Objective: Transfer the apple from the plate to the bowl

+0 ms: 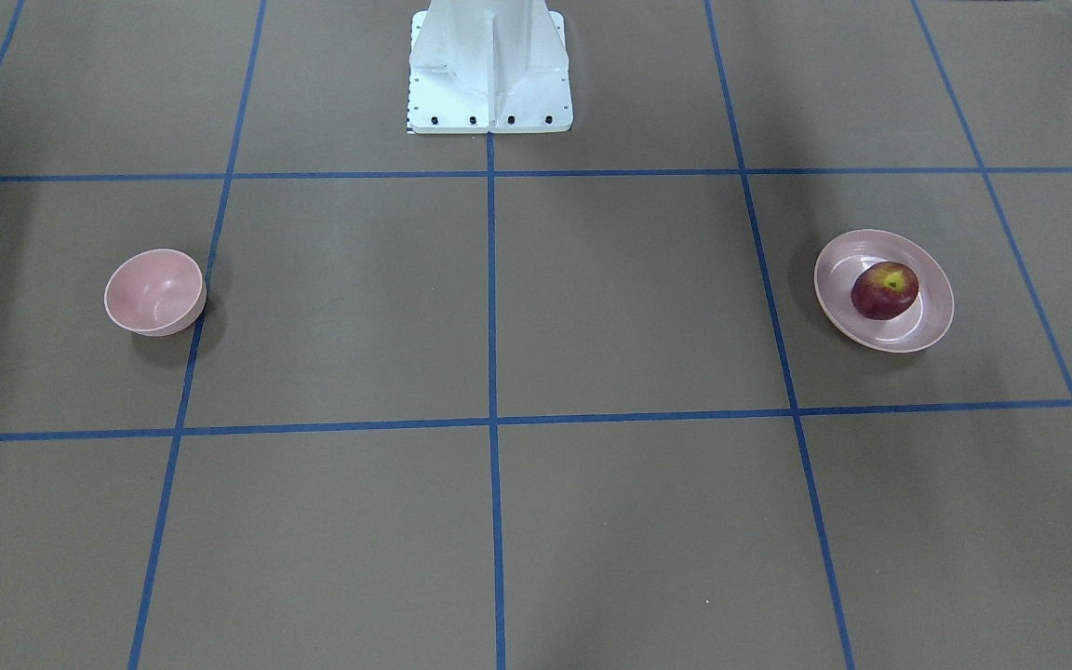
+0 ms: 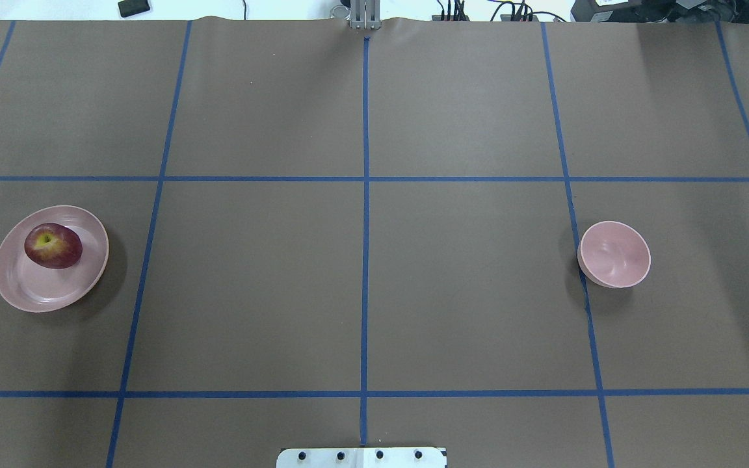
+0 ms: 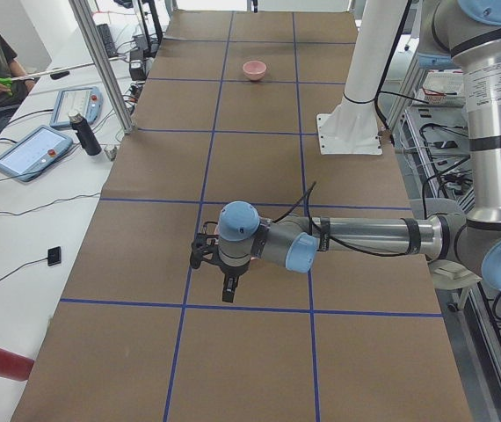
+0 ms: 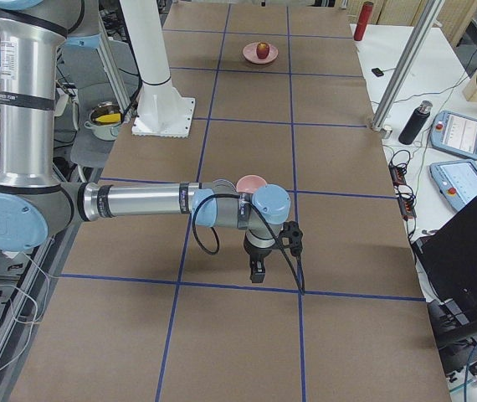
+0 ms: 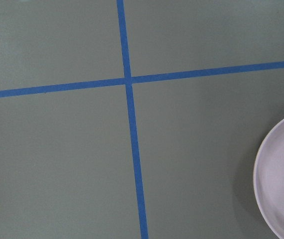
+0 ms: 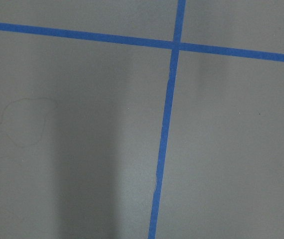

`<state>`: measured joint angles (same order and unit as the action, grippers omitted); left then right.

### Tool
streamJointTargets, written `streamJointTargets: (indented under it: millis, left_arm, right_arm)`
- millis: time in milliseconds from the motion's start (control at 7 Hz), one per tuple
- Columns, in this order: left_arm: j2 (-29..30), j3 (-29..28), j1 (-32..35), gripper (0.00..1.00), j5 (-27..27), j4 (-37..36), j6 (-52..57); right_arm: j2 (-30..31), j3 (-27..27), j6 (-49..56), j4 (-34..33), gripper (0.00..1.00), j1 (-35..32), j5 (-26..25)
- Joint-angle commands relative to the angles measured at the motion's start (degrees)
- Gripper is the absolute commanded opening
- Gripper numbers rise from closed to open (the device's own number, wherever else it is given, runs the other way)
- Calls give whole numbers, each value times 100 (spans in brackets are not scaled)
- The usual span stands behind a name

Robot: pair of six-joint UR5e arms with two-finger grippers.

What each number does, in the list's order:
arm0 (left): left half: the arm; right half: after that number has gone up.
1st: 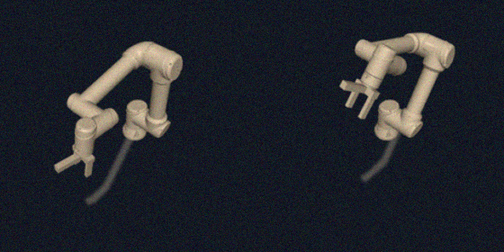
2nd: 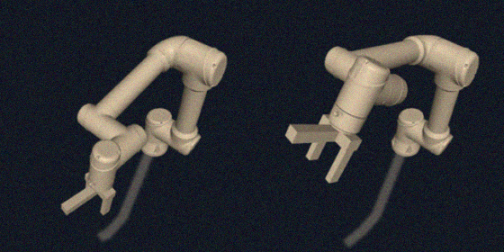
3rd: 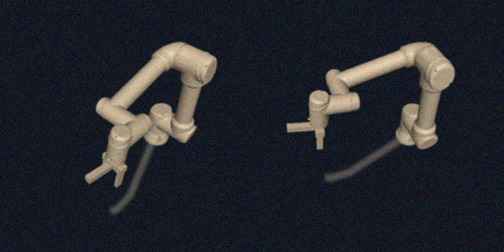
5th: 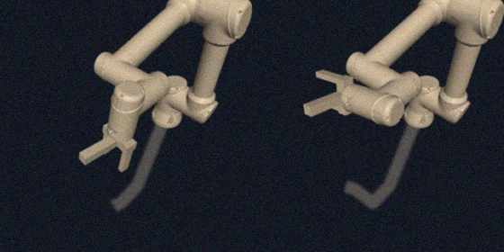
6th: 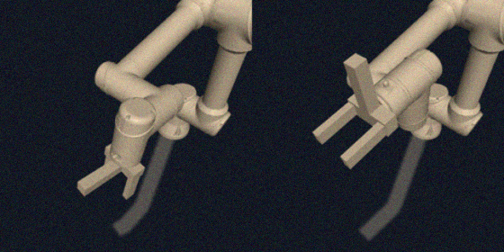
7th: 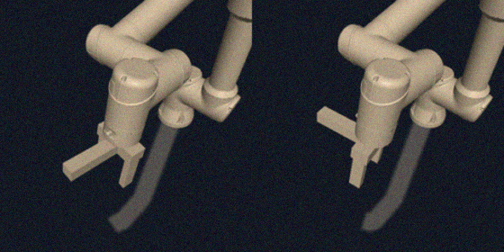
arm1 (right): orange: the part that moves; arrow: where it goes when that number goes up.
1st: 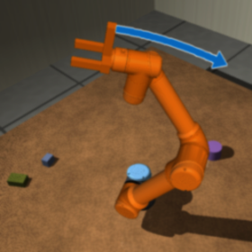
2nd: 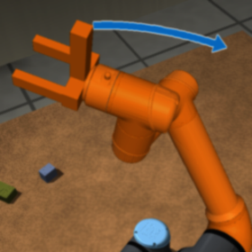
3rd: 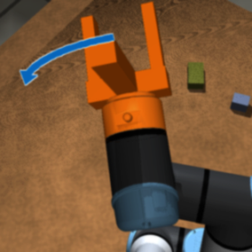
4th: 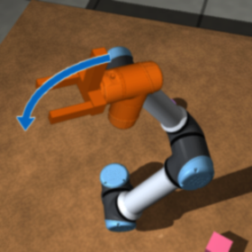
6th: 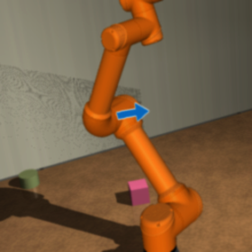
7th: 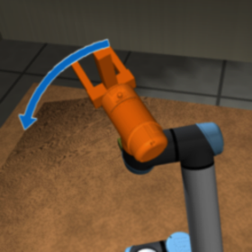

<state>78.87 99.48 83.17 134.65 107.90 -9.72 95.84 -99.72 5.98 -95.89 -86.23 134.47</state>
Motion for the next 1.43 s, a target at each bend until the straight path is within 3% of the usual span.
streamJointTargets:
  millis: [0, 429, 714, 1143, 1286]
  left_arm:
    - [-3, 1, -2, 98, -1, 12, -13]
    - [-12, -7, -2, 98, -1, 12, -22]
    - [-3, -7, -11, 98, 8, 12, -30]
    - [-3, 2, -11, 98, 17, 21, 13]
    - [5, -25, -2, 98, 17, 21, -4]
  right_arm:
    - [5, 102, -27, 333, 100, 1, 96]
    - [-21, -29, -71, 360, 100, 297, 404]
    - [-12, -92, -332, 841, 100, 632, 535]
    - [67, -57, -3331, 2876, 100, 1965, 493]
    - [41, -56, -3854, 3126, 100, 2274, 362]
